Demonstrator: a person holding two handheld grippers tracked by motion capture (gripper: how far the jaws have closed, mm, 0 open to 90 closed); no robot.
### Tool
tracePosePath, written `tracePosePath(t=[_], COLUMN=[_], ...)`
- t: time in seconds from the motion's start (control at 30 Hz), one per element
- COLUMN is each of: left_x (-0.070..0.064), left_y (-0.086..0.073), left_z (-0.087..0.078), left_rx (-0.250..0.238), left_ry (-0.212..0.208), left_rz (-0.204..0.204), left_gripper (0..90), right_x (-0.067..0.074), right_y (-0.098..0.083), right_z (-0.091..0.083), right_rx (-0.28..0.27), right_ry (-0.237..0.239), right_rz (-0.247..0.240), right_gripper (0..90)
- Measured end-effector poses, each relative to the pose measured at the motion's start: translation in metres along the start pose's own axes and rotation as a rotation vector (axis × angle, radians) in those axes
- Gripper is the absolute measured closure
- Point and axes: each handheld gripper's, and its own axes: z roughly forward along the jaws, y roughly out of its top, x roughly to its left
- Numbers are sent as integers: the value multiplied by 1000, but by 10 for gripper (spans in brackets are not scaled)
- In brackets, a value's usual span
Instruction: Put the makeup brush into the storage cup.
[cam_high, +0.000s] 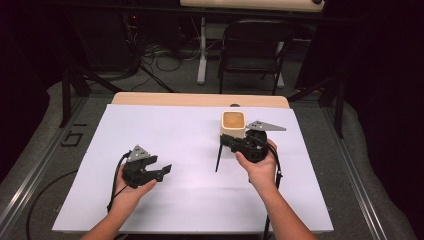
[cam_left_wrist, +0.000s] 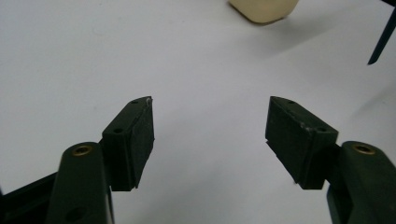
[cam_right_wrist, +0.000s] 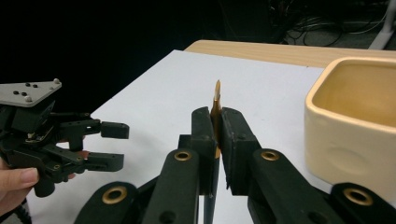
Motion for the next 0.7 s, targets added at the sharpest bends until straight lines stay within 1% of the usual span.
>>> tracePosePath(t=[0.07,0.1,0.13,0.23,0.3,0.37,0.4,0.43,0.53,0.63,0.7], left_x=[4,5,7,9,11,11,11,11,11,10,9], left_y=[-4,-5,-7,-10,-12,-13,-13,-13,-13,-13,-14], left_z=[0,0,-1,-3,-4,-4,-5,-5,-5,-5,-4], left_rx=[14,22,28,27,29,29,29,29,26,29,35], left_ry=[2,8,17,49,57,71,74,77,84,84,88], left_rz=[-8,-7,-2,18,16,21,22,24,32,31,31], left_gripper=[289,272,265,264,258,251,250,250,250,250,251], right_x=[0,0,0,0,-1,-2,-3,-4,-7,-9,-11], right_y=[3,4,6,11,13,15,16,17,20,24,28], right_z=[0,0,0,-2,-2,-3,-3,-3,-2,-4,-4], right_rx=[-4,-2,1,-6,-10,-2,3,7,13,11,10], right_ry=[-6,-6,-14,-21,-31,-40,-49,-57,-73,-84,-84], right_rz=[-13,-11,-21,-33,-42,-42,-57,-55,-69,-69,-66], right_gripper=[845,845,845,845,845,845,845,845,845,846,846])
